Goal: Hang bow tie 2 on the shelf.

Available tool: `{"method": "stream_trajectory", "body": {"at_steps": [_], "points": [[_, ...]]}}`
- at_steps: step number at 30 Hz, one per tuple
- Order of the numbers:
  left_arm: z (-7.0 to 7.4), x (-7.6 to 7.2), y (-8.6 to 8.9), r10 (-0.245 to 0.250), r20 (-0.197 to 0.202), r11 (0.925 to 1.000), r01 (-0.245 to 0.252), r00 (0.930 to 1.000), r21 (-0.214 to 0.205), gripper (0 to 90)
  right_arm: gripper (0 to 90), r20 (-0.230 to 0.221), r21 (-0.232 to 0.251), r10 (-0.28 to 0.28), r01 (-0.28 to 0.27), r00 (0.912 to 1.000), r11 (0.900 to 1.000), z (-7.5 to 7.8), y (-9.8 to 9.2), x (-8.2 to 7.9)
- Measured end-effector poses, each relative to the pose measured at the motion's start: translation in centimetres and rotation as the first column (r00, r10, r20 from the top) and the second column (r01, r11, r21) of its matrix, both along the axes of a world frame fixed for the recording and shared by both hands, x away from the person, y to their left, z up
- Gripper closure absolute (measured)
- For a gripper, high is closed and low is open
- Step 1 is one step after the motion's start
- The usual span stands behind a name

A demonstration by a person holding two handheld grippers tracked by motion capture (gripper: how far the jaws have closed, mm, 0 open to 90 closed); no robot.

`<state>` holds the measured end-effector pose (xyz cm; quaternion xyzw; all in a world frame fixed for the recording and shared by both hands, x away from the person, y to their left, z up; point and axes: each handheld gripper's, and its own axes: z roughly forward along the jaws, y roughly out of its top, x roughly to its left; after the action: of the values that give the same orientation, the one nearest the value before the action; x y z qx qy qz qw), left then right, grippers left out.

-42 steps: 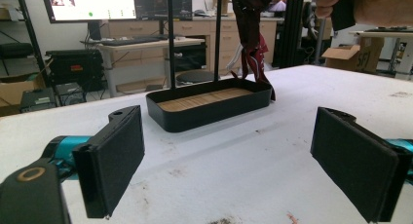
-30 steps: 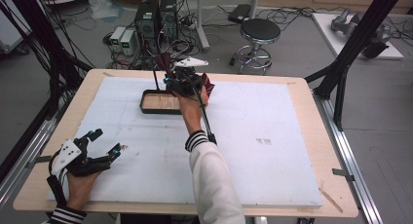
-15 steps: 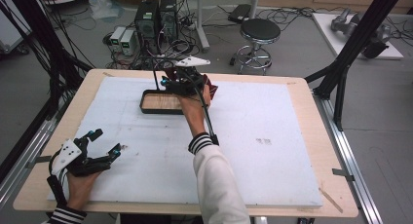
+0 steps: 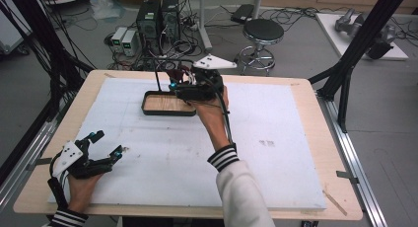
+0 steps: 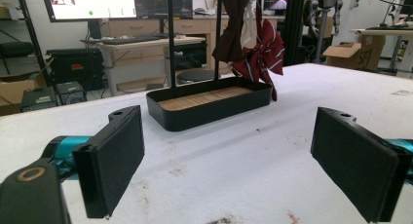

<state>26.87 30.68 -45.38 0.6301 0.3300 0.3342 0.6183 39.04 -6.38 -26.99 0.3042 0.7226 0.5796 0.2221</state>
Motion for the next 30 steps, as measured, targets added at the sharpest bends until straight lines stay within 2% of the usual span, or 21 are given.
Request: {"method": "stream_trajectory", "body": {"at_steps": [1,2,3,5,8,14,17,22,23,24,26,27,28,30], "points": [[0.0,0.0,0.0,0.000,-0.001,1.0000,0.000,1.0000,0.000,12.7,15.1,0.009,-0.003,-0.006,0.006,0.9999,1.0000,0.0,-0.6,-0.5],[0.0,0.0,0.0,0.000,0.000,1.0000,0.000,1.0000,0.001,12.7,14.2,0.013,-0.010,-0.018,0.019,0.9998,0.9998,-0.1,-2.0,-1.5],[0.0,0.0,0.0,0.000,0.002,1.0000,0.000,1.0000,0.001,12.7,14.2,0.013,-0.010,-0.018,0.019,0.9998,0.9998,-0.1,-2.0,-1.5],[0.0,0.0,0.0,0.001,0.003,1.0000,-0.001,1.0000,0.002,12.7,13.9,0.032,-0.009,-0.038,0.039,0.9988,0.9992,-0.3,-4.4,-3.3],[0.0,0.0,0.0,0.001,0.004,1.0000,-0.001,1.0000,0.003,12.7,13.3,0.052,-0.013,-0.068,0.069,0.9963,0.9975,-0.8,-6.8,-5.2],[0.0,-0.1,0.0,0.001,0.007,1.0000,-0.001,1.0000,0.003,12.7,12.5,0.078,-0.010,-0.139,0.140,0.9872,0.9901,-2.8,-11.4,-8.8],[0.0,-0.1,-0.1,0.003,0.010,1.0000,-0.003,0.9999,0.007,12.7,12.1,0.085,0.015,-0.173,0.173,0.9811,0.9848,-4.3,-13.2,-10.1],[0.0,-0.1,-0.1,0.003,0.013,1.0000,-0.003,0.9999,0.007,12.7,11.9,0.130,0.050,-0.218,0.214,0.9672,0.9756,-7.4,-15.9,-11.7],[0.0,-0.1,-0.1,0.002,0.011,1.0000,-0.002,0.9999,0.005,12.7,11.9,0.130,0.050,-0.218,0.214,0.9672,0.9756,-7.4,-15.9,-11.7],[0.0,-0.1,-0.1,0.002,0.011,1.0000,-0.002,0.9999,0.001,12.6,11.9,0.151,0.074,-0.246,0.237,0.9574,0.9686,-8.8,-16.8,-12.4],[0.0,-0.1,0.0,0.003,0.012,1.0000,-0.003,0.9999,0.002,12.6,11.8,0.170,0.115,-0.265,0.248,0.9492,0.9619,-10.3,-17.6,-13.2],[0.0,-0.1,0.0,0.004,0.013,1.0000,-0.004,0.9999,0.002,12.6,11.8,0.173,0.118,-0.271,0.253,0.9471,0.9603,-11.0,-17.9,-13.4],[0.0,-0.1,0.0,0.003,0.013,1.0000,-0.003,0.9999,0.001,12.6,11.8,0.173,0.118,-0.271,0.253,0.9471,0.9603,-11.0,-17.9,-13.4],[0.0,-0.1,0.0,0.006,0.014,1.0000,-0.006,0.9999,0.002,12.6,11.8,0.178,0.114,-0.290,0.273,0.9405,0.9553,-12.4,-18.4,-13.8]]}}
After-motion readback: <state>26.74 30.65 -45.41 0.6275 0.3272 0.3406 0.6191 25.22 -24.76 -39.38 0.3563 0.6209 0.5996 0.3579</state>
